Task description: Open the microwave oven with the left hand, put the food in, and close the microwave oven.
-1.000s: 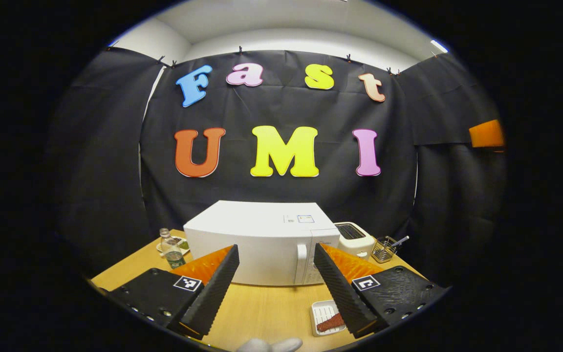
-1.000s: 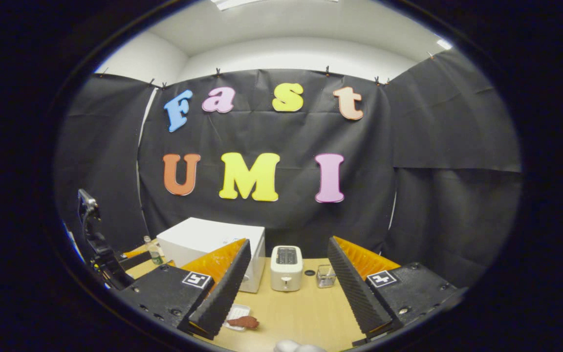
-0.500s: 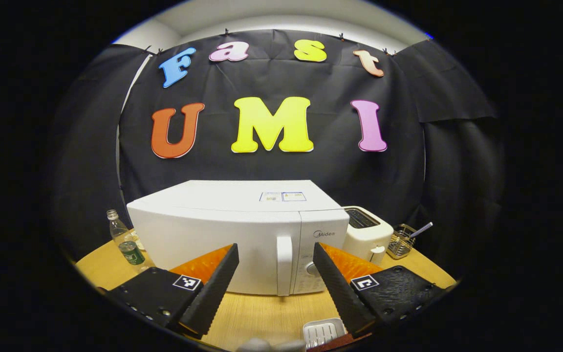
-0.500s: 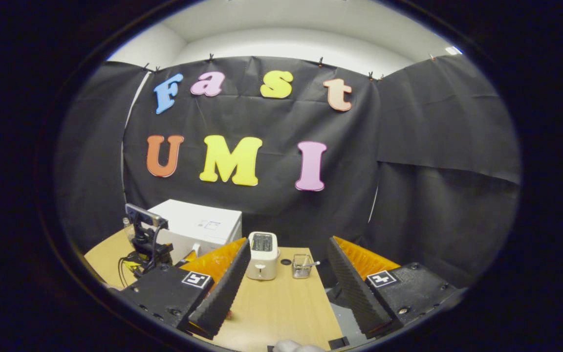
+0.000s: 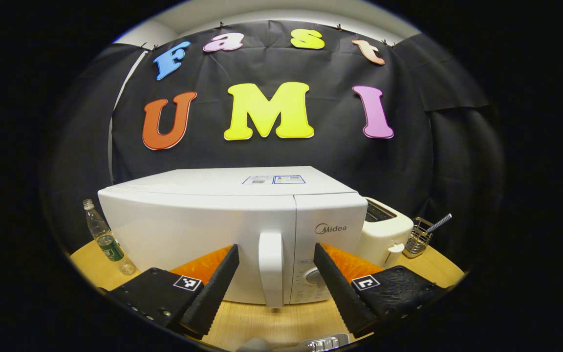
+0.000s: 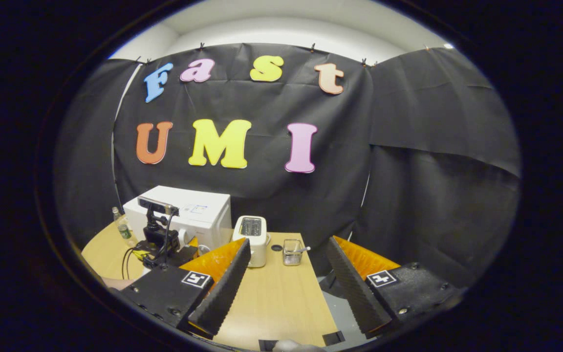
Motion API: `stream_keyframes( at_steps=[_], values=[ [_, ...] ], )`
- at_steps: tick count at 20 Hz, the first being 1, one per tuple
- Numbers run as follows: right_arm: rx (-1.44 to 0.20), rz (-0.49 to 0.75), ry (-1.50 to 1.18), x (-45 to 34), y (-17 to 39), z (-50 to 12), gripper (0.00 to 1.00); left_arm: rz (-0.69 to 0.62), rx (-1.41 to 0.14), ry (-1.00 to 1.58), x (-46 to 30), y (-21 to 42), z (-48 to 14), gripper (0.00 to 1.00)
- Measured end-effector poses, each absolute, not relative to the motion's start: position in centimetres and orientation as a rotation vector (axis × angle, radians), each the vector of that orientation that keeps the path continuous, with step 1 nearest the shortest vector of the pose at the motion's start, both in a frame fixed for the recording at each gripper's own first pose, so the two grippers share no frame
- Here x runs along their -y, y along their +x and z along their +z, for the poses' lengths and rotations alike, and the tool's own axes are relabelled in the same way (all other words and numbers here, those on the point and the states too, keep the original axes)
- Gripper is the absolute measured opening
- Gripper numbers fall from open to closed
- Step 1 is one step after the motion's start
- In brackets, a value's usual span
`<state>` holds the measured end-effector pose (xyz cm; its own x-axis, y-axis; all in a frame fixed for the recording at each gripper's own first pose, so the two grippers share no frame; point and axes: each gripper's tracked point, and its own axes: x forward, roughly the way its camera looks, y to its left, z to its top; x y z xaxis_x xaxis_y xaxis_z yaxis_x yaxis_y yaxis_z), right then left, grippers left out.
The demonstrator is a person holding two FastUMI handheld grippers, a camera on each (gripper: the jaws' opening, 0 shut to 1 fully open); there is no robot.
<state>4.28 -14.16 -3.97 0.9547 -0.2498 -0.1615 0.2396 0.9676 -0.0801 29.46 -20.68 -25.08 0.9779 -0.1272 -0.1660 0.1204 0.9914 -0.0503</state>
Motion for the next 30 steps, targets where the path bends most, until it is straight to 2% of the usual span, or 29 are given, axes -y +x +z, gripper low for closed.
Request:
stream_keyframes(
  at_steps=[1, 2, 3, 4, 5, 6, 7, 8, 9, 10, 11, 12, 13, 14, 15, 17, 18, 19, 20, 21, 30],
  values=[
    [-0.176, -0.251, -0.054, 14.3, 4.2, -4.2, 1.00, -0.117, -0.167, -0.033, 20.5, 29.7, -25.1, 0.93],
    [-0.176, -0.253, -0.049, 14.4, 4.2, -4.2, 1.00, -0.124, -0.169, -0.031, 20.6, 29.9, -25.2, 0.75],
    [-0.178, -0.257, -0.050, 14.5, 4.1, -4.2, 1.00, -0.126, -0.174, -0.040, 20.6, 29.8, -25.4, 0.72],
    [-0.176, -0.257, -0.052, 14.5, 4.0, -4.3, 0.91, -0.149, -0.187, -0.052, 21.0, 29.9, -25.9, 0.66],
    [-0.174, -0.259, -0.057, 14.6, 4.0, -4.2, 0.91, -0.145, -0.203, -0.054, 20.9, 29.9, -26.4, 0.60],
    [-0.172, -0.259, -0.060, 14.6, 3.9, -4.2, 0.91, -0.142, -0.226, -0.050, 20.5, 30.0, -27.1, 0.41],
    [-0.170, -0.257, -0.062, 14.5, 4.0, -4.1, 1.00, -0.141, -0.220, -0.058, 20.5, 29.4, -26.8, 0.22],
    [-0.174, -0.256, -0.067, 14.5, 4.0, -4.2, 1.00, -0.142, -0.204, -0.061, 20.5, 29.7, -26.8, 0.30],
    [-0.174, -0.253, -0.070, 14.4, 4.0, -4.2, 1.00, -0.143, -0.198, -0.059, 20.6, 29.7, -26.9, 0.25],
    [-0.174, -0.251, -0.071, 14.2, 4.0, -4.3, 0.92, -0.136, -0.198, -0.056, 20.5, 29.7, -27.0, 0.24],
    [-0.174, -0.246, -0.070, 14.0, 3.9, -4.3, 0.92, -0.133, -0.196, -0.048, 20.4, 29.8, -26.8, 0.18],
    [-0.175, -0.246, -0.069, 14.0, 3.9, -4.3, 1.00, -0.130, -0.197, -0.053, 20.2, 29.5, -26.8, 0.17],
    [-0.176, -0.245, -0.070, 13.9, 3.7, -4.2, 0.92, -0.126, -0.197, -0.050, 20.2, 29.7, -26.9, 0.12],
    [-0.175, -0.246, -0.069, 14.0, 3.8, -4.2, 1.00, -0.131, -0.204, -0.056, 20.3, 29.7, -27.1, 0.11],
    [-0.175, -0.246, -0.069, 14.0, 3.6, -4.2, 1.00, -0.135, -0.207, -0.060, 20.3, 29.6, -26.9, 0.08],
    [-0.169, -0.247, -0.072, 13.9, 3.5, -3.9, 1.00, -0.142, -0.210, -0.063, 20.2, 29.5, -26.9, 0.08],
    [-0.167, -0.247, -0.073, 13.8, 3.5, -3.9, 0.92, -0.148, -0.216, -0.060, 20.3, 29.5, -26.9, 0.08],
    [-0.168, -0.245, -0.074, 13.7, 3.5, -3.8, 0.92, -0.159, -0.219, -0.055, 20.3, 29.4, -26.9, 0.08],
    [-0.169, -0.240, -0.072, 13.4, 3.5, -3.9, 1.00, -0.173, -0.219, -0.051, 20.4, 29.4, -26.9, 0.08],
    [-0.173, -0.235, -0.065, 13.2, 3.5, -4.0, 1.00, -0.189, -0.229, -0.055, 20.3, 29.2, -27.0, 0.08],
    [-0.162, -0.125, -0.005, 7.3, 4.5, -3.8, 1.00, -0.254, -0.261, -0.034, 14.9, 18.1, -27.7, 0.08]
  ],
)
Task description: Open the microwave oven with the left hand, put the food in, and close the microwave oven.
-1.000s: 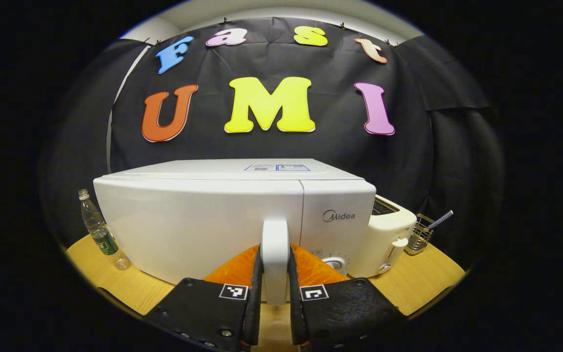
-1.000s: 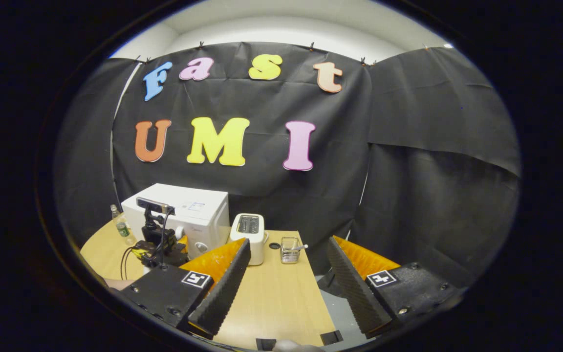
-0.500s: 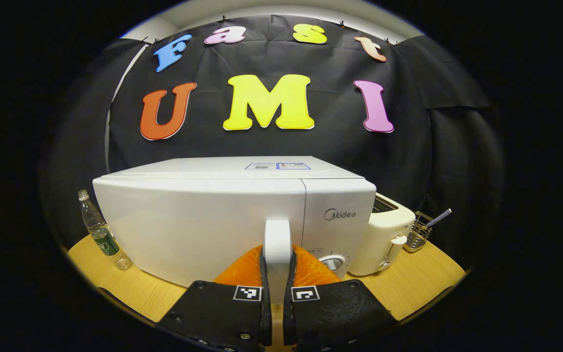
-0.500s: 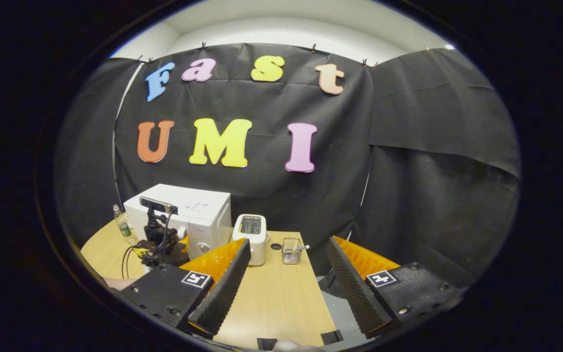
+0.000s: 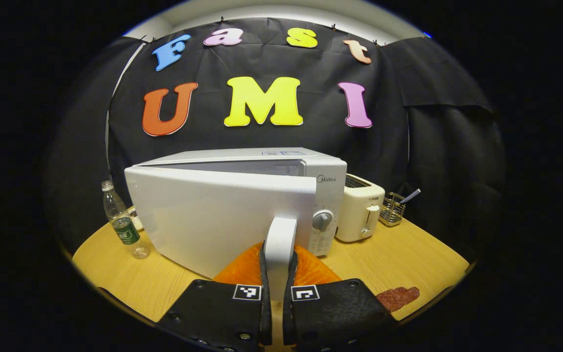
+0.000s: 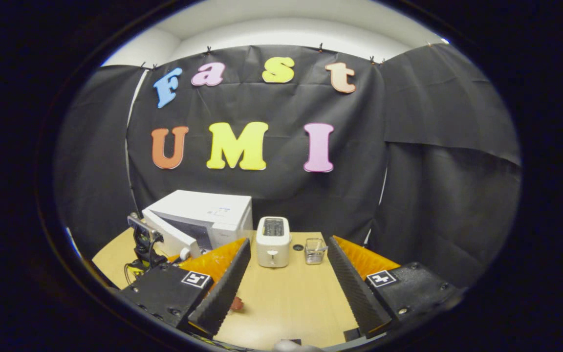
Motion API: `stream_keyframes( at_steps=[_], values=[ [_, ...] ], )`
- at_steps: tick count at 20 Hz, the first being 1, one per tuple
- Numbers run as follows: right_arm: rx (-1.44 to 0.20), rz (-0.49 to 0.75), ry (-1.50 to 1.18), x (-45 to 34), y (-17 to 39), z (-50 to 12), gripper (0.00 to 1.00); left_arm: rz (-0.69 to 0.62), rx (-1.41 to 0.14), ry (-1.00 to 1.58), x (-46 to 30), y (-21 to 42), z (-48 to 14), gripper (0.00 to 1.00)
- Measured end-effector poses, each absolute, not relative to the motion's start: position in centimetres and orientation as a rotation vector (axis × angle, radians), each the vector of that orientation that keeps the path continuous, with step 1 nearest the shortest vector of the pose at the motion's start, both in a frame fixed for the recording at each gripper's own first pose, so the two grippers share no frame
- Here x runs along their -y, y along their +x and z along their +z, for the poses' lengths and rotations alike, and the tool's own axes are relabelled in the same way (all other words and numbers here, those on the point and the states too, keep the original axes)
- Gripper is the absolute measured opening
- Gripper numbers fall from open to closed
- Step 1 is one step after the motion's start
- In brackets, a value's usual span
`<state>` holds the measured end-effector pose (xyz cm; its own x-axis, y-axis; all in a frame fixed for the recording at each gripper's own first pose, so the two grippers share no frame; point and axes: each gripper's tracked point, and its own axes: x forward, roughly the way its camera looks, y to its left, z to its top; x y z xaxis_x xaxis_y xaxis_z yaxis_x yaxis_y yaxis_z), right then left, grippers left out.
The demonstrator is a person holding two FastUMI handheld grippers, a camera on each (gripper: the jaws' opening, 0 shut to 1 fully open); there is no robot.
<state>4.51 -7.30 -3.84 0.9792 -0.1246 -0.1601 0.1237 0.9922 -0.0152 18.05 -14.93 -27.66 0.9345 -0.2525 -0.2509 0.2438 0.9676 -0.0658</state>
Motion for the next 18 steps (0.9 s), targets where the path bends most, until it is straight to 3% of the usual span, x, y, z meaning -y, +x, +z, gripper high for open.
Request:
stream_keyframes(
  at_steps=[1, 2, 3, 7, 8, 9, 10, 11, 12, 13, 14, 18],
  values=[
    [-0.167, -0.107, -0.004, 6.3, 4.5, -4.0, 0.92, -0.250, -0.265, -0.031, 13.9, 16.8, -27.8, 0.08],
    [-0.165, -0.090, -0.005, 5.4, 4.4, -4.1, 0.92, -0.240, -0.272, -0.031, 12.9, 15.8, -27.9, 0.08],
    [-0.161, -0.074, -0.007, 4.5, 4.3, -3.9, 1.00, -0.230, -0.274, -0.028, 12.1, 15.0, -27.9, 0.08],
    [-0.162, -0.016, -0.017, 1.5, 3.3, -4.2, 1.00, -0.178, -0.294, -0.023, 8.6, 12.2, -28.3, 0.08],
    [-0.162, -0.007, -0.018, 0.9, 3.0, -4.3, 0.92, -0.161, -0.298, -0.018, 7.6, 11.6, -28.4, 0.08],
    [-0.163, 0.001, -0.019, 0.4, 2.8, -4.4, 0.92, -0.145, -0.300, -0.013, 6.6, 11.1, -28.5, 0.08],
    [-0.165, 0.007, -0.018, 0.0, 2.5, -4.6, 1.00, -0.125, -0.303, -0.010, 5.7, 10.5, -28.6, 0.07],
    [-0.168, 0.015, -0.015, -0.5, 2.2, -4.7, 1.00, -0.102, -0.305, -0.007, 4.5, 9.9, -28.7, 0.07],
    [-0.172, 0.019, -0.014, -0.9, 1.8, -5.0, 0.92, -0.082, -0.310, -0.002, 3.4, 9.4, -28.9, 0.07],
    [-0.176, 0.023, -0.014, -1.2, 1.6, -5.1, 0.92, -0.061, -0.313, -0.001, 2.4, 9.0, -29.0, 0.07],
    [-0.179, 0.029, -0.013, -1.6, 1.3, -5.4, 1.00, -0.037, -0.320, 0.000, 1.2, 8.5, -29.1, 0.07],
    [-0.205, 0.064, 0.022, -3.8, 0.5, -6.3, 1.00, 0.052, -0.339, 0.007, -3.0, 7.2, -29.6, 0.08]
  ],
)
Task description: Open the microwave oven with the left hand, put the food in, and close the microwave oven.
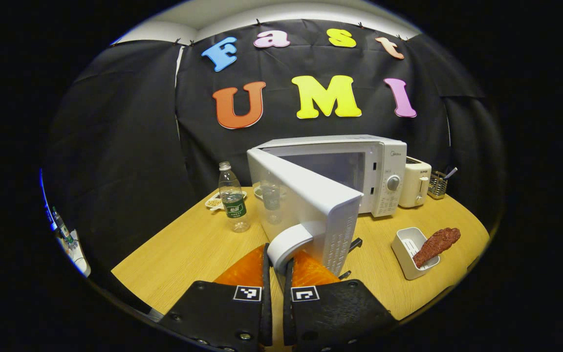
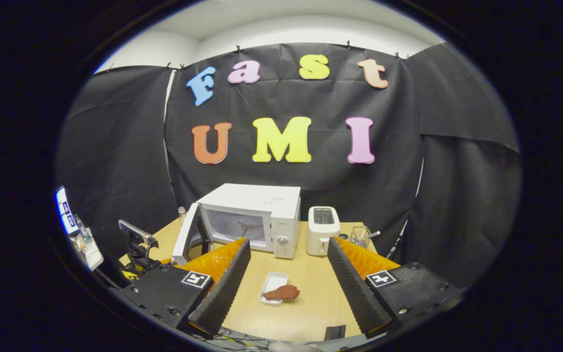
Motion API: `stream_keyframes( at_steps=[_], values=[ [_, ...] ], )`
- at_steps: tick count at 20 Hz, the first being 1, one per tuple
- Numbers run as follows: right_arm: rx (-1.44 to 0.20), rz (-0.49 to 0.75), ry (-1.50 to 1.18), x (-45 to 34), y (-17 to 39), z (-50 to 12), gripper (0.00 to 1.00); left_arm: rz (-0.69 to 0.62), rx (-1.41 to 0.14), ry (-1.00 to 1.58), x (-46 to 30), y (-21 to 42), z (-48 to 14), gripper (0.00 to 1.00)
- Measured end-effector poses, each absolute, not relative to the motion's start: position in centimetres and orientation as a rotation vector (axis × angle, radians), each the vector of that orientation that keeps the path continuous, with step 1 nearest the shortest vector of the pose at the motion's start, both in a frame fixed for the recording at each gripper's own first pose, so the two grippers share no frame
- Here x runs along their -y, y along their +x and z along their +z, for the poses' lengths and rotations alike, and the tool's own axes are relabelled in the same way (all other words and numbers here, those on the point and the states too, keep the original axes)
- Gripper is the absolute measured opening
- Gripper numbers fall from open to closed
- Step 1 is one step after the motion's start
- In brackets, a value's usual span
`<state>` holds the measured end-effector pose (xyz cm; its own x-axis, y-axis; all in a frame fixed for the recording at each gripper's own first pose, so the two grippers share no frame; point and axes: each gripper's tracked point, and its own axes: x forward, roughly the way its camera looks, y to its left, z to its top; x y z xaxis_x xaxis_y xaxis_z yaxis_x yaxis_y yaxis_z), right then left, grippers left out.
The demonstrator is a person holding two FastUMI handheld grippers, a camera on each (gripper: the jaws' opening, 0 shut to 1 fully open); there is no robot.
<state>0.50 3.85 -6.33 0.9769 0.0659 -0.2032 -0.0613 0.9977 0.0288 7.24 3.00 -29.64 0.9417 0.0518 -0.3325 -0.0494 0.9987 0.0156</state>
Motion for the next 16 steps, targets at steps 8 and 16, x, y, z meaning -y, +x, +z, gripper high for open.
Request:
stream_keyframes(
  at_steps=[8, 16],
  values=[
    [-0.188, 0.082, 0.018, -6.1, -1.4, -6.1, 1.00, 0.010, -0.356, -0.020, -5.5, 6.4, -30.0, 0.11],
    [-0.190, 0.072, 0.025, -6.5, -2.7, -6.6, 1.00, 0.046, -0.353, -0.007, -8.3, 6.0, -29.9, 0.96]
  ],
)
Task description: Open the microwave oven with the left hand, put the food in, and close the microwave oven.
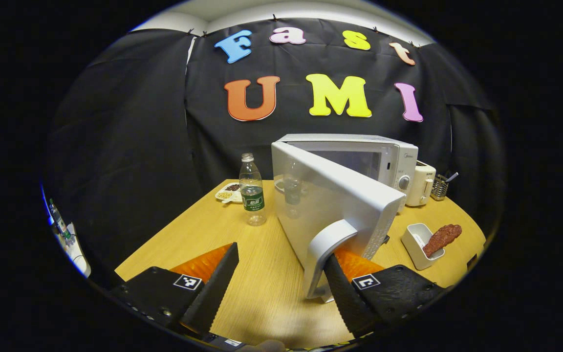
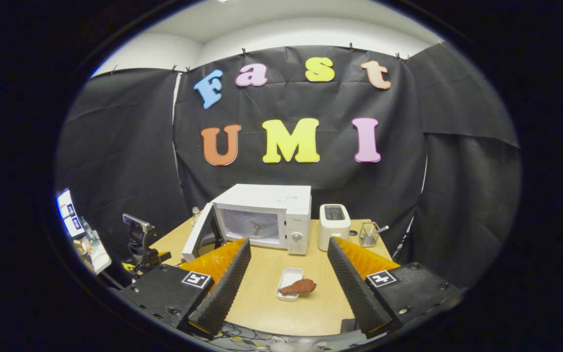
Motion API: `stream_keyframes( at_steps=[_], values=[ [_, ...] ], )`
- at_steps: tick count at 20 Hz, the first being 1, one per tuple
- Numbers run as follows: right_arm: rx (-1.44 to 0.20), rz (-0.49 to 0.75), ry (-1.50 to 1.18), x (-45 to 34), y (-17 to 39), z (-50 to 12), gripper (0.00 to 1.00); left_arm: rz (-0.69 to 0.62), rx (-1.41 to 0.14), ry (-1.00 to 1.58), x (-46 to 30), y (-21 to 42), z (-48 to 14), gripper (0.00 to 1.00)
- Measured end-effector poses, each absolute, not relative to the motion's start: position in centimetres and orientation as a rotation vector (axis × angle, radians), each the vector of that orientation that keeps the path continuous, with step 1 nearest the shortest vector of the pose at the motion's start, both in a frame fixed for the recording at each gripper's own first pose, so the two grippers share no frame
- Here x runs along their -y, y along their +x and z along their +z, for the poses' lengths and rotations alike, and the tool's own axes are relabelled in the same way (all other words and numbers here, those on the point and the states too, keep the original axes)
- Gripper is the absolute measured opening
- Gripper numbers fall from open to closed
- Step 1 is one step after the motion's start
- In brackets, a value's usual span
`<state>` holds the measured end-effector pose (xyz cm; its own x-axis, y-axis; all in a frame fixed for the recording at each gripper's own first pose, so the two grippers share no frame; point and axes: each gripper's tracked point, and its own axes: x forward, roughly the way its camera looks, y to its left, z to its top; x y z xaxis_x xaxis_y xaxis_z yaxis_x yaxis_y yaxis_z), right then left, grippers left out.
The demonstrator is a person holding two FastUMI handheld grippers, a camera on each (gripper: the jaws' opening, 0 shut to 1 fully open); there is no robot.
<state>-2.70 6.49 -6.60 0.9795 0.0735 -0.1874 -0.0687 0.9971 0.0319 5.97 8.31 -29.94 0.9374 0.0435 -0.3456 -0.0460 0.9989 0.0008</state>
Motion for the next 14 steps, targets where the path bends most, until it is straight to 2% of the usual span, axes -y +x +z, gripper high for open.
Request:
stream_keyframes(
  at_steps=[1, 2, 6, 7, 8, 10, 11, 12, 14],
  values=[
    [-0.191, 0.071, 0.027, -6.5, -2.8, -6.7, 0.92, 0.048, -0.357, -0.009, -8.8, 5.8, -30.0, 0.95],
    [-0.193, 0.069, 0.030, -6.6, -2.9, -6.9, 1.00, 0.046, -0.363, -0.020, -9.0, 5.7, -30.0, 0.96],
    [-0.200, 0.076, 0.041, -7.2, -3.1, -7.4, 1.00, 0.033, -0.369, -0.041, -10.1, 4.7, -30.0, 0.95],
    [-0.203, 0.078, 0.041, -7.3, -3.1, -7.5, 0.91, 0.035, -0.364, -0.041, -10.7, 4.3, -30.0, 0.95],
    [-0.204, 0.081, 0.042, -7.5, -3.1, -7.6, 1.00, 0.042, -0.365, -0.042, -11.4, 3.9, -29.9, 0.95],
    [-0.208, 0.089, 0.047, -8.0, -3.1, -8.0, 1.00, 0.080, -0.368, -0.029, -13.6, 3.1, -30.1, 0.96],
    [-0.211, 0.094, 0.048, -8.2, -3.1, -8.2, 0.91, 0.098, -0.370, -0.028, -14.6, 2.9, -30.2, 0.95],
    [-0.213, 0.097, 0.048, -8.4, -2.8, -8.4, 1.00, 0.114, -0.375, -0.026, -15.7, 2.6, -30.2, 0.95],
    [-0.218, 0.100, 0.045, -8.6, -2.6, -9.1, 1.00, 0.145, -0.380, -0.019, -17.8, 2.2, -30.2, 0.96]
  ],
)
